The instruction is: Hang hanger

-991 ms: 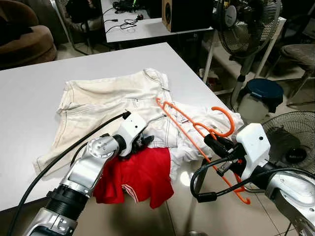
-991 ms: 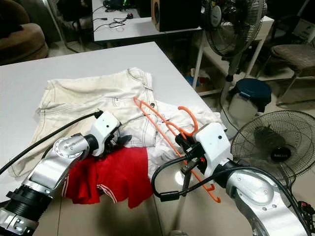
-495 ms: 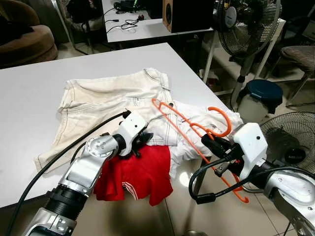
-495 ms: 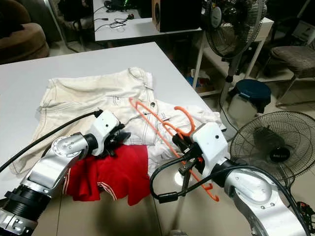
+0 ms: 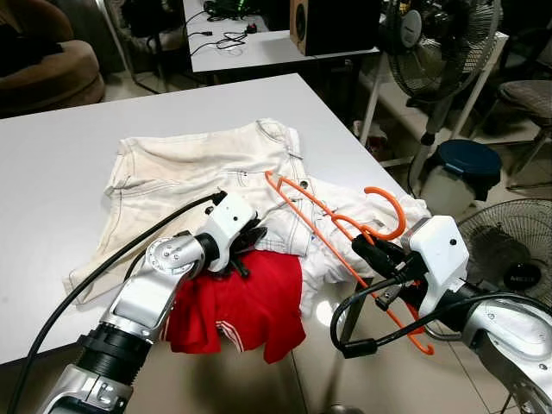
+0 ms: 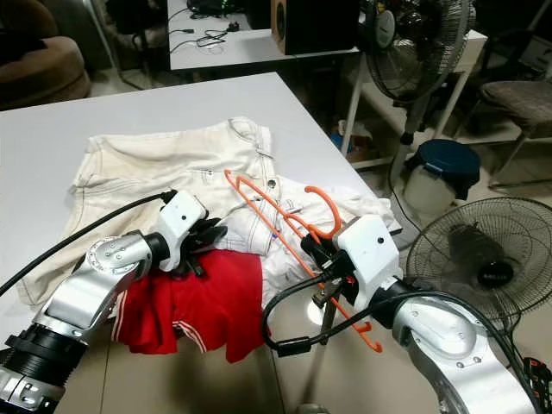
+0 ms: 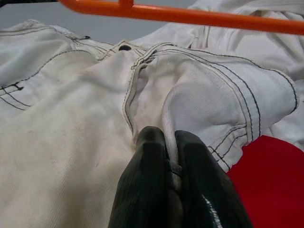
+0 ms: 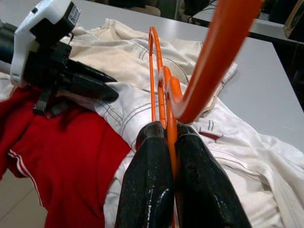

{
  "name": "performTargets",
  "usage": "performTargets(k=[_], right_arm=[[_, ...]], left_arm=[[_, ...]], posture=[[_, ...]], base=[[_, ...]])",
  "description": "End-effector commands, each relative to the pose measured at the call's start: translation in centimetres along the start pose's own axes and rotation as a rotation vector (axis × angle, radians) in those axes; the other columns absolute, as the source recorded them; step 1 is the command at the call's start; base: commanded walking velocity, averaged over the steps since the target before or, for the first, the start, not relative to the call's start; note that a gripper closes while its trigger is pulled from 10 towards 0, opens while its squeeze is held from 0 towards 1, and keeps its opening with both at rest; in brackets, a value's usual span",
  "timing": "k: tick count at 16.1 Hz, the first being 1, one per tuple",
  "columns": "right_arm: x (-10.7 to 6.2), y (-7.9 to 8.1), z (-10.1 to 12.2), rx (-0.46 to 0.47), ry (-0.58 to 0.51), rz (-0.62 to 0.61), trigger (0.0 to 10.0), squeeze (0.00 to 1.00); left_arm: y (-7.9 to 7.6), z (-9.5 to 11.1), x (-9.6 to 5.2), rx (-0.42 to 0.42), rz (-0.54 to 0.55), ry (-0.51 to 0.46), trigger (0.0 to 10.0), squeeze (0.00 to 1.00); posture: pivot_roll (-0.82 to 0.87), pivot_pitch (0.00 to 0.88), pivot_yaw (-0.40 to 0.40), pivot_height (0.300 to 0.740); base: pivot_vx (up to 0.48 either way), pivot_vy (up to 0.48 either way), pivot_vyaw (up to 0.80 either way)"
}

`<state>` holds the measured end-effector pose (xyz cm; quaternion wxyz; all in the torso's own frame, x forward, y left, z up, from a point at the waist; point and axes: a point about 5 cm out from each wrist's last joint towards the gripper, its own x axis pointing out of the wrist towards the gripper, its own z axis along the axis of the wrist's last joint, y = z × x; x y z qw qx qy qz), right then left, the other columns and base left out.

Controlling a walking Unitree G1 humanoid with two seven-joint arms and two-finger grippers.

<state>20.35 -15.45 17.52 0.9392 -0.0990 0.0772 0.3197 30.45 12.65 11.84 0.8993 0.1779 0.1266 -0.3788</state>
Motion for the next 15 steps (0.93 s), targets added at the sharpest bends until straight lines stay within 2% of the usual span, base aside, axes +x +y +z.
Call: performTargets(k=[1, 3, 4, 5, 6, 8, 9, 10, 13, 14, 15], right_arm=[[-0.2, 0.0, 0.5, 0.005, -0.042, -0.006, 10.0, 0.00], [-0.5, -0.5, 0.9, 0.020, -0.076, -0.018, 10.0, 0.00], [-0.6, -0.6, 1.1, 0.015, -0.083, -0.015, 10.0, 0.00], [-0.7, -0.7, 1.3, 0.011, -0.093, -0.014, 10.0, 0.00], [-0.7, -0.7, 1.4, 0.011, -0.099, -0.013, 10.0, 0.00], [-0.8, -0.9, 2.0, 0.022, -0.140, -0.019, 10.0, 0.00], [-0.8, -0.9, 2.1, 0.021, -0.145, -0.017, 10.0, 0.00], [-0.8, -1.0, 2.2, 0.021, -0.154, -0.013, 10.0, 0.00], [-0.7, -1.0, 2.4, 0.022, -0.167, -0.008, 10.0, 0.00], [-0.7, -0.9, 2.4, 0.026, -0.170, -0.005, 10.0, 0.00], [-0.7, -0.8, 2.4, 0.027, -0.171, 0.000, 10.0, 0.00]], left_arm=[[0.8, 0.5, -0.6, 0.008, 0.016, -0.028, 0.0, 0.00], [1.1, 1.0, -0.8, 0.034, -0.025, -0.051, 0.0, 0.00], [1.4, 1.5, -1.1, 0.082, -0.074, -0.054, 0.0, 0.00], [2.4, 2.5, -1.7, 0.111, -0.094, -0.072, 0.0, 0.00], [2.9, 3.1, -2.0, 0.106, -0.087, -0.086, 0.0, 0.00], [5.8, 6.2, -4.2, 0.182, -0.104, -0.165, 0.0, 0.00], [6.4, 6.7, -4.7, 0.204, -0.103, -0.171, 0.0, 0.00], [7.9, 7.4, -5.9, 0.252, -0.093, -0.165, 0.0, 0.00], [10.8, 8.6, -8.0, 0.334, -0.044, -0.141, 0.0, 0.00], [12.8, 9.3, -9.5, 0.424, 0.019, -0.088, 0.0, 0.00], [14.0, 9.3, -10.4, 0.523, 0.058, 0.006, 0.0, 0.00]], posture=[[-0.26, 0.000, 0.053, 0.740], [-0.26, 0.000, 0.058, 0.740], [-0.26, 0.000, 0.061, 0.740], [-0.26, 0.000, 0.061, 0.740], [-0.26, 0.000, 0.060, 0.740], [-0.26, 0.000, 0.057, 0.740], [-0.25, 0.000, 0.057, 0.740], [-0.25, 0.000, 0.057, 0.740], [-0.24, 0.000, 0.055, 0.740], [-0.24, 0.000, 0.056, 0.740], [-0.23, 0.000, 0.057, 0.740]], base=[[0.000, 0.000, 0.00], [0.000, 0.000, 0.00], [0.000, 0.000, 0.00], [0.000, 0.000, 0.00], [0.000, 0.000, 0.00], [0.000, 0.000, 0.00], [0.000, 0.000, 0.00], [0.000, 0.000, 0.00], [0.000, 0.000, 0.00], [0.000, 0.000, 0.00], [0.000, 0.000, 0.00]])
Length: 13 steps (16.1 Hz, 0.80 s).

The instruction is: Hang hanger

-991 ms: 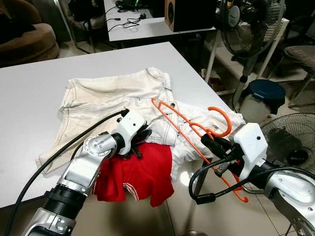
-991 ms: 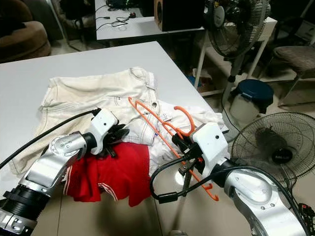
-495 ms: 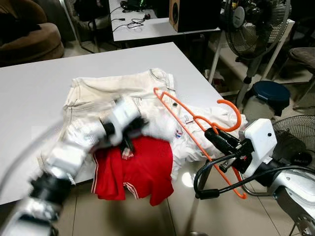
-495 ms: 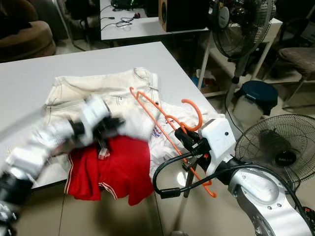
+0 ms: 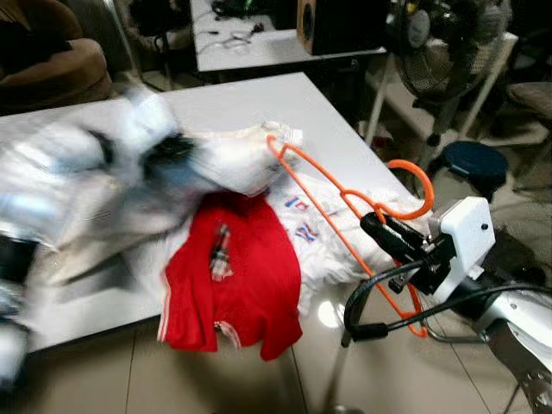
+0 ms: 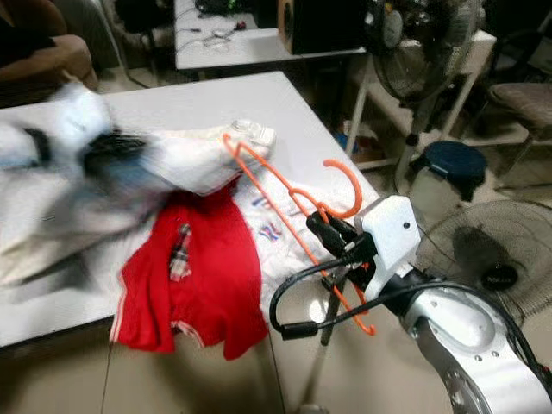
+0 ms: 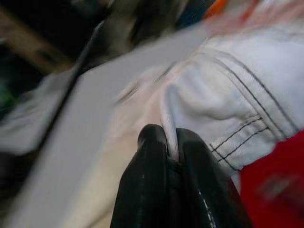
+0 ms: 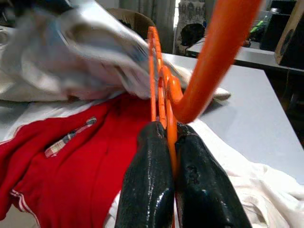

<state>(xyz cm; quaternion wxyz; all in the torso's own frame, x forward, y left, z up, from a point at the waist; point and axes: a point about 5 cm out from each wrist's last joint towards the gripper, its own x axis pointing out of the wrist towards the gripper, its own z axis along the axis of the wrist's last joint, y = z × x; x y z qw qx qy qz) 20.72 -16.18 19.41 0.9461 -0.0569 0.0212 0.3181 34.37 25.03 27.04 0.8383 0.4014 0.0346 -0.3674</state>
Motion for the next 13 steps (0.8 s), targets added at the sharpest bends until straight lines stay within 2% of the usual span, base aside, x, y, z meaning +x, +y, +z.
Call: performTargets(k=[1, 4, 5, 6, 7, 9, 10, 11, 12, 13], right_arm=[[0.0, 0.4, 0.7, -0.012, -0.039, 0.019, 10.0, 0.00], [0.2, 0.7, 0.7, -0.001, -0.051, 0.036, 10.0, 0.00], [0.3, 0.9, 0.7, 0.004, -0.051, 0.047, 10.0, 0.00], [0.3, 1.1, 0.6, 0.010, -0.049, 0.055, 10.0, 0.00], [0.4, 1.3, 0.6, 0.014, -0.051, 0.061, 10.0, 0.00], [0.5, 1.4, 0.6, 0.018, -0.056, 0.067, 10.0, 0.00], [0.7, 1.7, 0.6, 0.029, -0.062, 0.077, 10.0, 0.00], [0.8, 1.9, 0.5, 0.033, -0.061, 0.084, 10.0, 0.00], [0.9, 2.1, 0.5, 0.039, -0.061, 0.099, 10.0, 0.00], [1.0, 2.3, 0.4, 0.045, -0.062, 0.108, 10.0, 0.00]], left_arm=[[0.6, 0.0, -0.5, 0.052, 0.008, 0.032, 0.0, 0.00], [1.6, -2.3, -2.6, 0.136, 0.009, 0.235, 0.0, 0.00], [1.7, -4.0, -4.0, 0.154, 0.011, 0.352, 0.0, 0.00], [1.4, -5.4, -4.9, 0.126, -0.027, 0.406, 0.0, 0.00], [0.0, -6.6, -5.2, 0.075, -0.122, 0.432, 0.0, 0.00], [-2.0, -7.9, -5.5, 0.040, -0.213, 0.450, 0.0, 0.00], [-4.4, -9.4, -6.0, 0.009, -0.297, 0.470, 0.0, 0.00], [-5.2, -9.7, -6.2, -0.005, -0.309, 0.462, 0.0, 0.00], [-6.1, -9.8, -6.0, -0.032, -0.291, 0.414, 7.1, 0.00], [-6.7, -9.3, -5.5, -0.104, -0.258, 0.324, 10.0, 1.00]], posture=[[-0.23, 0.000, 0.055, 0.740], [-0.22, 0.000, 0.052, 0.740], [-0.22, 0.000, 0.053, 0.740], [-0.22, 0.000, 0.051, 0.740], [-0.21, 0.000, 0.052, 0.740], [-0.21, 0.000, 0.050, 0.740], [-0.20, 0.000, 0.043, 0.740], [-0.20, 0.000, 0.042, 0.740], [-0.19, 0.000, 0.036, 0.740], [-0.19, 0.000, 0.035, 0.740]], base=[[0.000, 0.000, 0.00], [0.000, 0.000, 0.00], [0.000, 0.000, 0.00], [0.000, 0.000, 0.00], [0.000, 0.000, 0.00], [0.000, 0.000, 0.00], [0.000, 0.000, 0.00], [0.000, 0.000, 0.00], [0.000, 0.000, 0.00], [0.000, 0.000, 0.00]])
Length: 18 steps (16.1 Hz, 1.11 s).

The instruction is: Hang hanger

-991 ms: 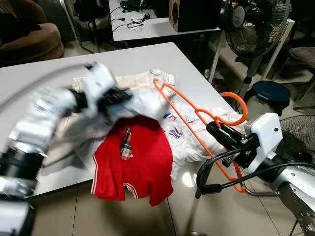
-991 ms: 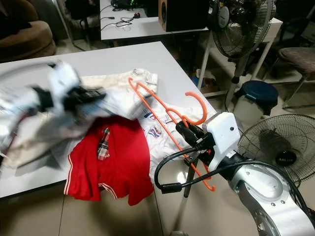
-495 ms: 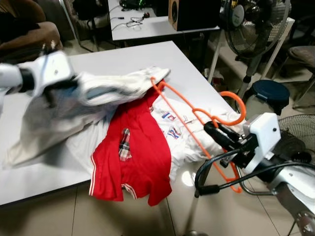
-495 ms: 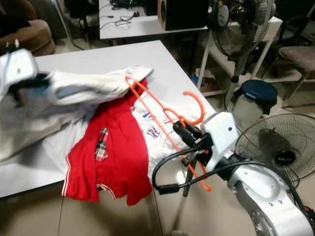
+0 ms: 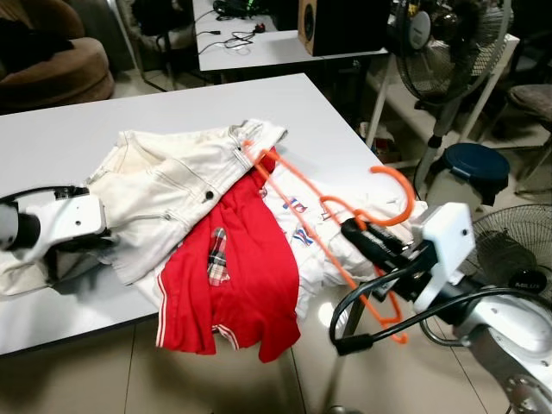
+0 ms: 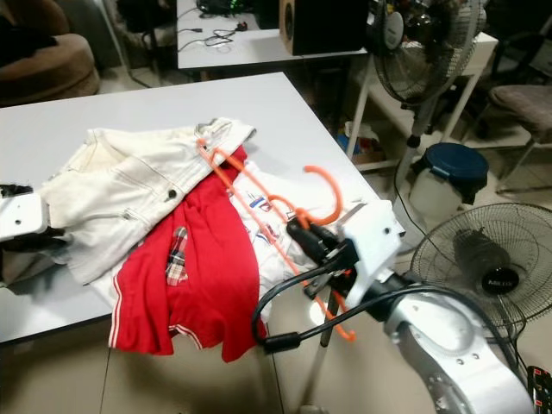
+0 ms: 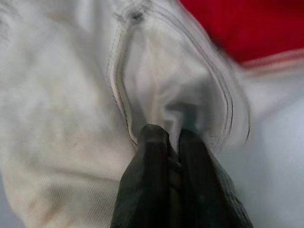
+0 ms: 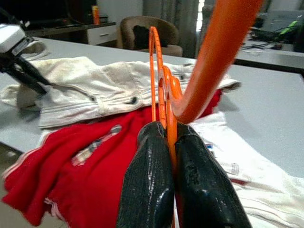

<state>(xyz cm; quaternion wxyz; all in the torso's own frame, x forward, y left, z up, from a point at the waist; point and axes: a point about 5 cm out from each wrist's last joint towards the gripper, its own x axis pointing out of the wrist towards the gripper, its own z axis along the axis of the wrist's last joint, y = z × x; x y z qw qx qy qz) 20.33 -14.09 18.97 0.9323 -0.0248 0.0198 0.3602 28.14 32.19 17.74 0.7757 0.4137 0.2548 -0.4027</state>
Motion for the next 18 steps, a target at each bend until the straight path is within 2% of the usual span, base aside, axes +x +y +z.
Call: performTargets(k=[1, 2, 3, 5, 6, 7, 8, 9, 10, 11, 12, 13, 14, 15, 16, 17, 18], right_arm=[[0.1, 0.4, 0.6, -0.010, -0.034, 0.021, 10.0, 0.00], [0.2, 0.5, 0.5, -0.009, -0.033, 0.022, 10.0, 0.00], [0.3, 0.5, 0.5, -0.009, -0.034, 0.026, 10.0, 0.00], [0.6, 0.5, 0.7, -0.011, -0.042, 0.034, 10.0, 0.00], [0.8, 0.4, 0.8, -0.009, -0.050, 0.036, 10.0, 0.00], [0.9, 0.1, 0.7, -0.005, -0.055, 0.032, 10.0, 0.00], [1.0, 0.1, 0.7, -0.005, -0.058, 0.032, 10.0, 0.00], [1.1, 0.0, 0.9, -0.004, -0.068, 0.022, 10.0, 0.00], [1.1, -0.1, 0.9, -0.005, -0.070, 0.017, 10.0, 0.00], [1.0, -0.4, 1.0, -0.009, -0.071, -0.004, 10.0, 0.00], [0.6, -0.8, 0.9, -0.027, -0.061, -0.046, 10.0, 0.00], [0.3, -0.9, 0.8, -0.035, -0.050, -0.058, 10.0, 0.00], [0.0, -1.1, 0.7, -0.035, -0.041, -0.081, 10.0, 0.00], [-0.3, -1.1, 0.7, -0.028, -0.043, -0.092, 10.0, 0.00], [-0.4, -1.0, 0.7, -0.022, -0.043, -0.095, 10.0, 0.00], [-0.4, -0.9, 0.6, -0.020, -0.041, -0.095, 10.0, 0.00], [-0.6, -0.4, 0.3, -0.010, -0.020, -0.075, 10.0, 0.00]], left_arm=[[0.1, 0.9, -0.1, -0.042, 0.029, -0.080, 10.0, 1.00], [-0.1, 1.4, 0.1, -0.071, 0.059, -0.151, 10.0, 1.00], [0.1, 2.2, 0.1, -0.064, 0.109, -0.204, 10.0, 1.00], [0.9, 3.0, -0.4, -0.046, 0.178, -0.235, 10.0, 1.00], [1.7, 3.4, -1.2, -0.027, 0.236, -0.240, 10.0, 1.00], [3.0, 5.3, -2.2, -0.056, 0.322, -0.342, 10.0, 1.00], [3.2, 6.0, -2.3, -0.064, 0.332, -0.383, 10.0, 1.00], [3.4, 7.5, -2.2, -0.083, 0.336, -0.467, 10.0, 1.00], [3.5, 8.0, -2.1, -0.087, 0.336, -0.487, 10.0, 1.00], [3.6, 8.6, -1.8, -0.091, 0.328, -0.511, 10.0, 1.00], [3.5, 8.8, -0.3, -0.021, 0.281, -0.401, 10.0, 1.00], [3.2, 8.7, 0.2, -0.011, 0.259, -0.363, 10.0, 1.00], [3.2, 9.6, 1.0, -0.054, 0.254, -0.428, 10.0, 1.00], [2.9, 10.9, 2.6, -0.146, 0.229, -0.517, 10.0, 0.00], [2.1, 12.1, 4.8, -0.211, 0.202, -0.560, 10.0, 0.00], [1.6, 12.5, 5.7, -0.245, 0.171, -0.571, 10.0, 0.00], [-1.2, 14.2, 10.0, -0.309, 0.080, -0.542, 10.0, 0.00]], posture=[[-0.19, 0.000, 0.035, 0.740], [-0.19, 0.000, 0.034, 0.740], [-0.19, 0.000, 0.024, 0.740], [-0.18, 0.000, 0.015, 0.740], [-0.17, 0.000, 0.008, 0.740], [-0.16, 0.000, 0.004, 0.740], [-0.17, 0.000, 0.007, 0.740], [-0.18, 0.000, 0.015, 0.740], [-0.18, 0.000, 0.015, 0.740], [-0.18, 0.000, 0.018, 0.740], [-0.20, 0.000, 0.038, 0.740], [-0.21, 0.000, 0.046, 0.740], [-0.21, 0.000, 0.048, 0.740], [-0.21, 0.000, 0.051, 0.740], [-0.21, 0.000, 0.059, 0.740], [-0.22, 0.000, 0.065, 0.740], [-0.22, 0.000, 0.073, 0.740]], base=[[0.000, 0.000, 0.00], [0.000, 0.000, 0.00], [0.000, 0.000, 0.00], [0.000, 0.000, 0.00], [0.000, 0.000, 0.00], [0.000, 0.000, 0.00], [0.000, 0.000, 0.00], [0.000, 0.000, 0.00], [0.000, 0.000, 0.00], [0.000, 0.000, 0.00], [0.000, 0.000, 0.00], [0.000, 0.000, 0.00], [0.000, 0.000, 0.00], [0.000, 0.000, 0.00], [0.000, 0.000, 0.00], [0.000, 0.000, 0.00], [0.000, 0.000, 0.00]])
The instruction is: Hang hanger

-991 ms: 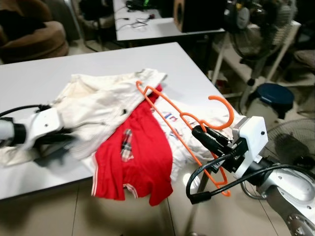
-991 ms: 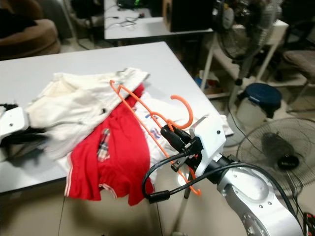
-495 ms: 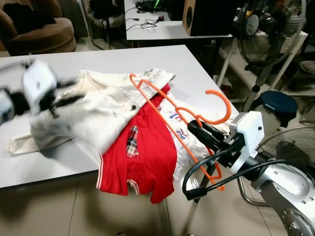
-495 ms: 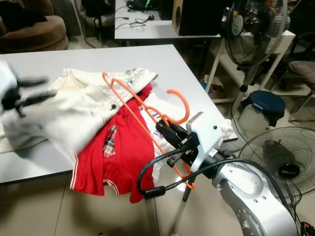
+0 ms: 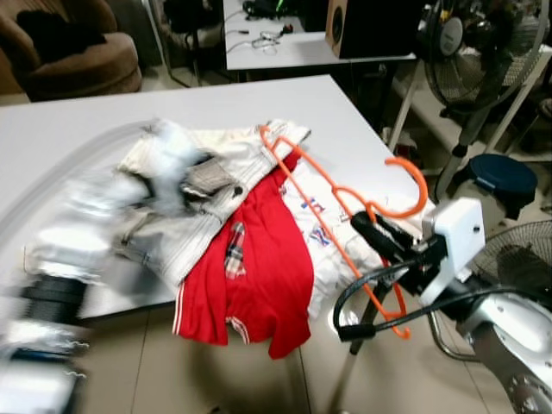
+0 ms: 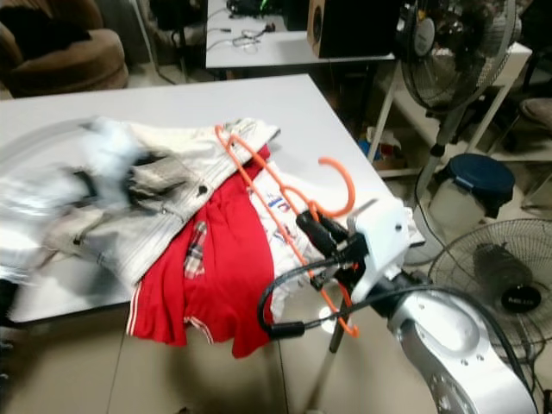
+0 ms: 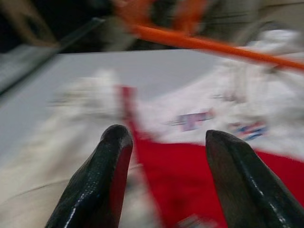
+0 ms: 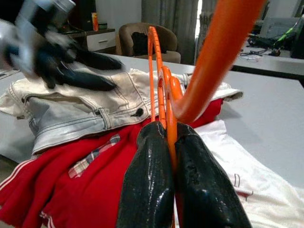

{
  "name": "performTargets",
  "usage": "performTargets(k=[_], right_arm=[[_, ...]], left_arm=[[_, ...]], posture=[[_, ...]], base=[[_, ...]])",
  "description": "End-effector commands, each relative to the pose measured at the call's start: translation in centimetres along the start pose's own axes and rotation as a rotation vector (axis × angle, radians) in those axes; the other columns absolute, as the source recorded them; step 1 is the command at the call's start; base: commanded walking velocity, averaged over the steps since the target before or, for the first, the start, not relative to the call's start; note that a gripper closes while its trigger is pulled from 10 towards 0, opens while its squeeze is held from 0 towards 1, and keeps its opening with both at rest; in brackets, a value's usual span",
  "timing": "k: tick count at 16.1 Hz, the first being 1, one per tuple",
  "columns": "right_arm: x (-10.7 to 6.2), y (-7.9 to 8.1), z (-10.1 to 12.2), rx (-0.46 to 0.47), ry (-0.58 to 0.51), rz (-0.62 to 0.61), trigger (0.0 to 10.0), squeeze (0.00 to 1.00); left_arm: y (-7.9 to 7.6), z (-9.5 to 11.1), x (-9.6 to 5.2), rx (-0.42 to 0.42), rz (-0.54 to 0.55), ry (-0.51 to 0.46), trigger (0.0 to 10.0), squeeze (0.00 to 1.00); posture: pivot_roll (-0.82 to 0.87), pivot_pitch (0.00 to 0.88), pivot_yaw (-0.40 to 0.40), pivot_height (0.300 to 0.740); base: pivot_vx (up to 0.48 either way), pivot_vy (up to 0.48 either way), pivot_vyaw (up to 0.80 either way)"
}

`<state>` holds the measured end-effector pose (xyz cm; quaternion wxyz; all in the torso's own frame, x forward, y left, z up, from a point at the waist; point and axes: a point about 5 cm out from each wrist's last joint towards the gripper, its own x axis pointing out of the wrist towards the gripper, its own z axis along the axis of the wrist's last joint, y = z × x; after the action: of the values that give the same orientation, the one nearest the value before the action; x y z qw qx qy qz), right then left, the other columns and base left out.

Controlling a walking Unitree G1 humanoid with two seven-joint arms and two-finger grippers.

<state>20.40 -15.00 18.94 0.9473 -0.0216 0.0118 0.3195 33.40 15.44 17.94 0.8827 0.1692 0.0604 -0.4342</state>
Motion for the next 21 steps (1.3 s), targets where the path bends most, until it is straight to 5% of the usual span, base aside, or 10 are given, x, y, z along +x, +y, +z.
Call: performTargets(k=[1, 5, 9, 13, 20, 21], right_arm=[[-0.3, 0.8, 0.2, -0.008, 0.008, 0.040, 10.0, 0.00], [-0.6, 1.4, 0.1, -0.012, 0.026, 0.061, 10.0, 0.00], [-1.1, 1.8, 0.0, -0.007, 0.039, 0.071, 10.0, 0.00], [-1.1, 2.0, -0.2, -0.005, 0.044, 0.087, 10.0, 0.00], [-1.1, 2.0, -0.3, -0.018, 0.072, 0.130, 10.0, 0.00], [-1.1, 1.9, -0.2, -0.023, 0.074, 0.132, 10.0, 0.00]], left_arm=[[-1.1, -1.2, 1.4, 0.005, -0.007, 0.077, 10.0, 0.00], [-1.5, -3.6, 1.8, 0.172, 0.058, 0.239, 10.0, 0.00], [-0.3, -3.3, 1.1, 0.207, 0.192, 0.232, 10.0, 0.00], [1.5, -5.2, -0.3, 0.267, 0.310, 0.367, 10.0, 0.00], [1.4, -7.6, -1.2, 0.181, 0.341, 0.494, 10.0, 0.00], [1.4, -7.7, -1.1, 0.166, 0.340, 0.494, 2.5, 0.00]], posture=[[-0.23, 0.000, 0.080, 0.740], [-0.25, 0.000, 0.096, 0.740], [-0.26, 0.000, 0.098, 0.740], [-0.25, 0.000, 0.087, 0.740], [-0.26, 0.000, 0.042, 0.740], [-0.26, 0.000, 0.037, 0.740]], base=[[0.000, 0.000, 0.00], [0.000, 0.000, 0.00], [0.000, 0.000, 0.00], [0.000, 0.000, 0.00], [0.000, 0.000, 0.00], [0.000, 0.000, 0.00]])
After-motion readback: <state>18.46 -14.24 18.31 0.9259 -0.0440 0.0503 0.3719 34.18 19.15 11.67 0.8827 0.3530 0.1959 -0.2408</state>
